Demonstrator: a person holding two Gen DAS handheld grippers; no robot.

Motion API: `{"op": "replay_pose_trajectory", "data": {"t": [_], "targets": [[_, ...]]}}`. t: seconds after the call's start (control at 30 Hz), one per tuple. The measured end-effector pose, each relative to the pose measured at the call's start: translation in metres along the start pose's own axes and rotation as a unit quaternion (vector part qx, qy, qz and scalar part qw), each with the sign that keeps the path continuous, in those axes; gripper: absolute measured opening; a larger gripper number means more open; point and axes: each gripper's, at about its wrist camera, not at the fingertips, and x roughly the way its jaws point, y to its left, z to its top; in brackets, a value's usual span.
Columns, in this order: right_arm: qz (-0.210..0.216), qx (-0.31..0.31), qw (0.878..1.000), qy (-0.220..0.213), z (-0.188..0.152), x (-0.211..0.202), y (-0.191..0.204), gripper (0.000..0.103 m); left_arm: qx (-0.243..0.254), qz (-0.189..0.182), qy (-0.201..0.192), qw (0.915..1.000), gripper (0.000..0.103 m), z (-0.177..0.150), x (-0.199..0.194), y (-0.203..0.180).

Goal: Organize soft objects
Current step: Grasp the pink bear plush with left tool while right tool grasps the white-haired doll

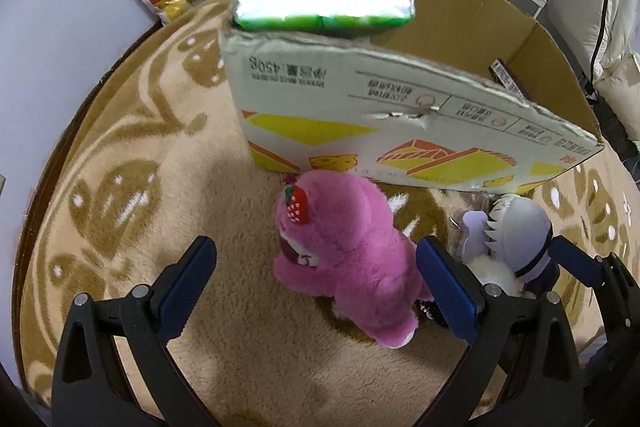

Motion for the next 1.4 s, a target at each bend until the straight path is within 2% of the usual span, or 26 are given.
{"op": "replay_pose_trajectory", "data": {"t": [0.13, 0.23, 0.3, 0.43, 0.53, 0.73, 0.97, 1.07, 1.17, 1.27, 1.4], "targets": [[0.016, 0.007, 1.0, 0.0, -0.001, -0.004, 0.0, 0.092, 0.0, -0.007, 0.013, 0.9999, 0.099, 0.001, 0.009, -0.002], [0.008, 0.003, 1.0, 0.002, -0.001, -0.002, 0.002, 0.088, 0.007, -0.006, 0.016, 0.9998, 0.099, 0.001, 0.013, -0.004], [0.009, 0.001, 1.0, 0.001, -0.001, -0.002, 0.002, 0.077, 0.009, -0.008, 0.019, 0.9997, 0.099, 0.002, 0.016, -0.005], [0.016, -0.002, 1.0, 0.004, -0.001, -0.001, 0.006, 0.07, 0.012, -0.012, 0.025, 0.9995, 0.099, 0.003, 0.022, -0.007], [0.034, -0.003, 0.999, 0.02, -0.001, 0.006, 0.008, 0.059, 0.011, -0.014, 0.03, 0.9994, 0.099, 0.005, 0.028, -0.006], [0.041, -0.002, 0.998, 0.057, -0.006, 0.024, 0.011, 0.056, 0.003, -0.019, 0.039, 0.999, 0.099, 0.01, 0.041, -0.006], [0.054, 0.008, 0.996, 0.067, -0.008, 0.03, 0.008, 0.055, 0.01, -0.013, 0.043, 0.999, 0.099, 0.017, 0.053, -0.01], [0.059, 0.008, 0.995, 0.077, -0.009, 0.037, 0.009, 0.055, 0.017, -0.014, 0.062, 0.9978, 0.099, 0.017, 0.062, -0.013], [0.058, 0.009, 0.995, 0.077, -0.009, 0.038, 0.007, 0.055, 0.033, -0.004, 0.057, 0.9978, 0.099, 0.017, 0.066, -0.02], [0.061, 0.014, 0.995, 0.077, -0.01, 0.039, 0.006, 0.056, 0.035, -0.007, 0.058, 0.9977, 0.096, 0.015, 0.066, -0.024], [0.062, 0.015, 0.995, 0.08, -0.01, 0.04, 0.006, 0.056, 0.031, -0.022, 0.066, 0.9971, 0.083, 0.013, 0.066, -0.023]]}}
